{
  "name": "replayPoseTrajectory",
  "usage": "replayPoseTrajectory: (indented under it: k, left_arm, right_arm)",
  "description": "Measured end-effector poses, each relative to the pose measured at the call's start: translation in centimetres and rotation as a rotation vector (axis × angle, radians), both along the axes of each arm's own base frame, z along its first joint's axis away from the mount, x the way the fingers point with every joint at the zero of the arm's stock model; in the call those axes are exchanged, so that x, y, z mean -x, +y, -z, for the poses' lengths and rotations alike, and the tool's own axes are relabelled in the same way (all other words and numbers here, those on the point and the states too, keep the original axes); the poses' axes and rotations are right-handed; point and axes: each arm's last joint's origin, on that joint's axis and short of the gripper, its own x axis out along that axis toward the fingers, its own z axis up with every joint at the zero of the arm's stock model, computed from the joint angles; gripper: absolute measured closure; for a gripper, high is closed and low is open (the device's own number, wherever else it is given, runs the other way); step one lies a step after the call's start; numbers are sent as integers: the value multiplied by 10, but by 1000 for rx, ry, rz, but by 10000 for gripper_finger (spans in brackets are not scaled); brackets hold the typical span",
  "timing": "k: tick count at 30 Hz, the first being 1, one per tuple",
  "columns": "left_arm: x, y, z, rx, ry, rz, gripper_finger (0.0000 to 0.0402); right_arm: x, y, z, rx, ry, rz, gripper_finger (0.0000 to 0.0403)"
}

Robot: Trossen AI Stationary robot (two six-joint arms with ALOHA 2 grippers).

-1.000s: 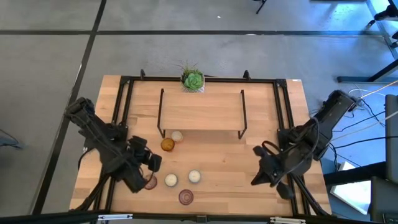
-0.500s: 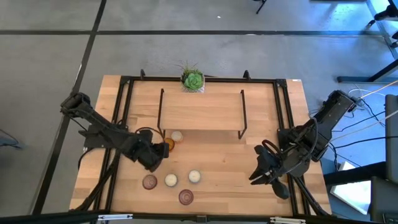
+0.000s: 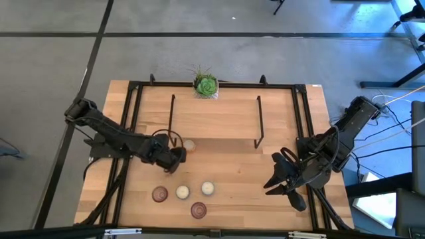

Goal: Pick & Place candle stick holders
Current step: Put the orange candle holder on the shelf

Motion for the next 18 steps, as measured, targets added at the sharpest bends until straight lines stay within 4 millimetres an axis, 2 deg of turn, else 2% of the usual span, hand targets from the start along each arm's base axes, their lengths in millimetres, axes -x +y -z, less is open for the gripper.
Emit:
replayPoseTrajectory:
  k: [11,18]
  left_arm:
    - [-14,19,7,10,51,36,221]
    - [-13,19,7,32,61,43,257]
  right_arm:
    - [0,0,0,-7,0,3,297]
    - [0,0,0,-21,9,14,297]
